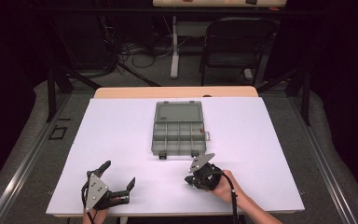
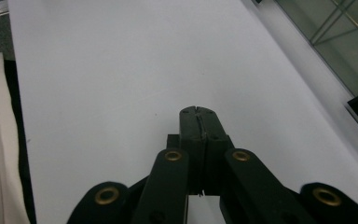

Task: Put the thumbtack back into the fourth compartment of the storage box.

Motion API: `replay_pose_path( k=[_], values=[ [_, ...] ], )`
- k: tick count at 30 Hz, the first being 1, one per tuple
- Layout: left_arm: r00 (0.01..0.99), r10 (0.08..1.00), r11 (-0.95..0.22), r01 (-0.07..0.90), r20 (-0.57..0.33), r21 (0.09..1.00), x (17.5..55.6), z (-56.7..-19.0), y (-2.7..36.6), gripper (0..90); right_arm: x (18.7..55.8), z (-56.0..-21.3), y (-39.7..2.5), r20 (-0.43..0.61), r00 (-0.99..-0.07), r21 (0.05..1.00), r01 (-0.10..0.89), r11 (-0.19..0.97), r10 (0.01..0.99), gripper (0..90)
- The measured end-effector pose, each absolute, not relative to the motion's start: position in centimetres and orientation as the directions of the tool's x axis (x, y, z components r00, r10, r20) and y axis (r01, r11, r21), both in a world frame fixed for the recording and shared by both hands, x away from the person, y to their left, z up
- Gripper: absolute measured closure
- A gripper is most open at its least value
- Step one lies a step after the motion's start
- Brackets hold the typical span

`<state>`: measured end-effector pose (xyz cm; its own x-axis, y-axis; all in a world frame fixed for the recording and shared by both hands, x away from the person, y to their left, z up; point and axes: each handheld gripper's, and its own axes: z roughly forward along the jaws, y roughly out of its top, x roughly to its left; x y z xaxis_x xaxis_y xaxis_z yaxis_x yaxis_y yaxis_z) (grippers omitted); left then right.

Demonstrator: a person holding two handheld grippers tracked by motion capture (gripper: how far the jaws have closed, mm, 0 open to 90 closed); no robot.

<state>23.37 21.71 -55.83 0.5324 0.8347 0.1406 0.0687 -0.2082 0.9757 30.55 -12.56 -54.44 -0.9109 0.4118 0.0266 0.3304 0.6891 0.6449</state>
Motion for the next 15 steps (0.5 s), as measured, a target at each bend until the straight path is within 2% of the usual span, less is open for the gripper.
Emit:
replay_pose_path(
  k=[6, 12, 15],
  values=[
    [0.531, 0.836, -0.206, 0.070, 0.138, 0.976, 23.40, -55.85, 21.74, 0.2, 30.66, -54.52, -12.68, 0.033, -0.910, 0.650, 0.334, 0.683, 0.413, 89.4],
    [0.531, 0.836, -0.206, 0.070, 0.139, 0.976, 23.38, -55.84, 21.77, 0.2, 30.67, -53.95, -12.97, 0.063, -0.906, 0.657, 0.354, 0.666, 0.419, 74.7],
    [0.531, 0.836, -0.207, 0.070, 0.139, 0.976, 23.37, -55.83, 21.75, 0.2, 30.61, -54.25, -12.92, 0.069, -0.908, 0.637, 0.359, 0.682, 0.414, 73.5]
  ],
)
